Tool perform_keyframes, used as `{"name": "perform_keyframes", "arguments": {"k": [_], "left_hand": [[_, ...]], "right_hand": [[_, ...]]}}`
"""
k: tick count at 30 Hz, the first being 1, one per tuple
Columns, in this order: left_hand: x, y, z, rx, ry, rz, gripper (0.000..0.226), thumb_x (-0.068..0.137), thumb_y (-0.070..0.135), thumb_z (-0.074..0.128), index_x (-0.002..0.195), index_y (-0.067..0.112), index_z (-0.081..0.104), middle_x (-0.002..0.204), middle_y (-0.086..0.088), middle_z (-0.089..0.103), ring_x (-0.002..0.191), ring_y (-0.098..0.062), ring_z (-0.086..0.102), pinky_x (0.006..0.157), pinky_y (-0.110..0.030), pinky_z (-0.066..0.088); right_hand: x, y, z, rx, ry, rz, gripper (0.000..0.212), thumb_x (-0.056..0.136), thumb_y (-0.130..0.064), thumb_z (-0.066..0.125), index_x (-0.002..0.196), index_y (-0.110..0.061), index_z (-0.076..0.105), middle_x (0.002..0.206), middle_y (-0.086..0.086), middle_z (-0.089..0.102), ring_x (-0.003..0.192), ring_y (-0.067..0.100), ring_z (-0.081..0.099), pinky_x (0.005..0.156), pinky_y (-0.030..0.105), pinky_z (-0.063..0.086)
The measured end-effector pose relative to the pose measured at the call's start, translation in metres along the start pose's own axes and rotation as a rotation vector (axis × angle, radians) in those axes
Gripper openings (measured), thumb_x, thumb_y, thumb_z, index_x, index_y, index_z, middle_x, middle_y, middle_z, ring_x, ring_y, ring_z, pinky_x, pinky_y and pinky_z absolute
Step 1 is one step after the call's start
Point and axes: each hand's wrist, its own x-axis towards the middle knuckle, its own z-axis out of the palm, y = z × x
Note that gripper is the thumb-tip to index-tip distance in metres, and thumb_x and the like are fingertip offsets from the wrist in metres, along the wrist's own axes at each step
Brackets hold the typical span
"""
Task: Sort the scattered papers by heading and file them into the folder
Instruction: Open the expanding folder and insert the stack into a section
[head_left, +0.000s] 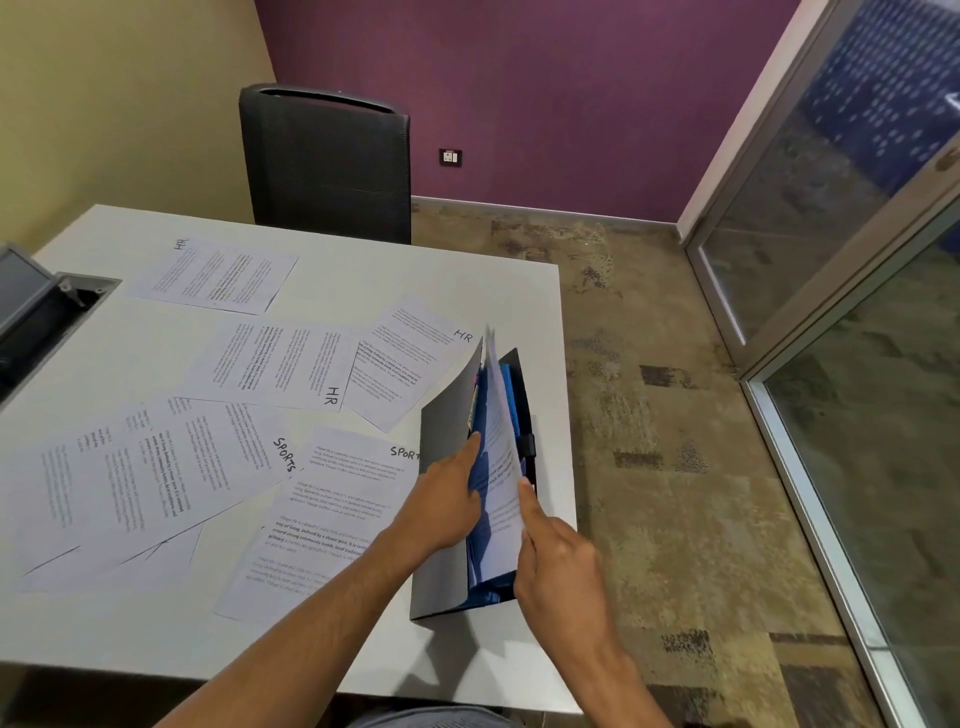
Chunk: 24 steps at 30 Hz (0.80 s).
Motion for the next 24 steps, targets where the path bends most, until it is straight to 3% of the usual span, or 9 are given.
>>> {"name": "perform_keyframes", "arguments": {"k": [2,4,7,9,11,14,18,24], "left_hand": [[0.001,0.0,-0.002,-0.004,0.01,0.006,0.07,0.098,0.01,0.05,0.155,0.02,0.01,0.133,-0.012,0.056,0.109,-0.025,0.06,0.095,-0.036,0.051],[0.0,-0.002,-0.003,-0.009,0.015,0.018,0.071,0.097,0.009,0.05,0.156,0.019,0.011,0.133,-0.014,0.056,0.109,-0.027,0.06,0.095,-0.038,0.051],[-0.003,-0.003,-0.004,-0.001,0.02,0.021,0.07,0.097,0.008,0.049,0.155,0.018,0.011,0.13,-0.015,0.058,0.105,-0.028,0.061,0.09,-0.036,0.051],[-0.005,-0.003,-0.004,-0.009,0.026,0.024,0.07,0.097,0.008,0.049,0.155,0.019,0.011,0.129,-0.014,0.058,0.104,-0.028,0.062,0.089,-0.034,0.051],[-0.007,-0.002,-0.005,-0.019,0.033,0.028,0.069,0.098,0.007,0.048,0.155,0.019,0.012,0.128,-0.015,0.058,0.104,-0.028,0.062,0.087,-0.031,0.05],[-0.008,-0.002,-0.007,-0.049,0.045,0.027,0.069,0.096,0.005,0.048,0.155,0.018,0.014,0.125,-0.017,0.06,0.102,-0.028,0.062,0.082,-0.027,0.05],[-0.007,-0.004,-0.008,-0.039,0.066,0.028,0.069,0.096,0.003,0.047,0.155,0.017,0.015,0.119,-0.017,0.063,0.094,-0.025,0.063,0.072,-0.02,0.046],[-0.01,-0.004,-0.009,-0.063,0.055,0.038,0.07,0.096,0.003,0.049,0.155,0.018,0.014,0.129,-0.012,0.059,0.096,-0.019,0.061,0.077,-0.019,0.047]], "right_hand": [[0.001,0.002,0.011,-0.015,-0.033,0.006,0.092,0.044,0.019,0.082,0.131,-0.001,0.06,0.055,-0.004,0.052,0.046,0.002,0.03,0.041,0.01,0.024],[0.001,0.001,0.02,-0.018,-0.08,0.039,0.095,0.048,0.016,0.082,0.136,-0.003,0.055,0.06,-0.001,0.058,0.048,0.003,0.035,0.042,0.012,0.033],[0.001,-0.003,0.023,0.01,-0.171,0.067,0.085,0.078,0.007,0.07,0.151,-0.009,0.031,0.084,0.008,0.067,0.063,0.014,0.053,0.056,0.02,0.038],[0.003,-0.004,0.025,0.042,-0.21,0.081,0.077,0.094,-0.002,0.055,0.156,-0.014,0.01,0.105,0.009,0.065,0.079,0.015,0.052,0.068,0.022,0.039],[0.009,-0.006,0.026,0.031,-0.267,0.117,0.074,0.099,-0.007,0.048,0.157,-0.014,0.002,0.113,0.009,0.062,0.086,0.014,0.051,0.074,0.024,0.042],[0.016,-0.014,0.03,0.013,-0.35,0.147,0.071,0.1,-0.008,0.046,0.157,-0.014,0.004,0.116,0.009,0.062,0.097,0.019,0.059,0.077,0.027,0.045],[0.017,-0.018,0.035,0.036,-0.442,0.148,0.068,0.101,-0.007,0.045,0.157,-0.012,0.007,0.114,0.012,0.063,0.096,0.021,0.062,0.082,0.032,0.053],[0.018,-0.013,0.028,0.075,-0.483,0.17,0.065,0.1,-0.014,0.052,0.156,-0.016,0.018,0.121,0.011,0.062,0.106,0.02,0.061,0.09,0.027,0.051]]}}
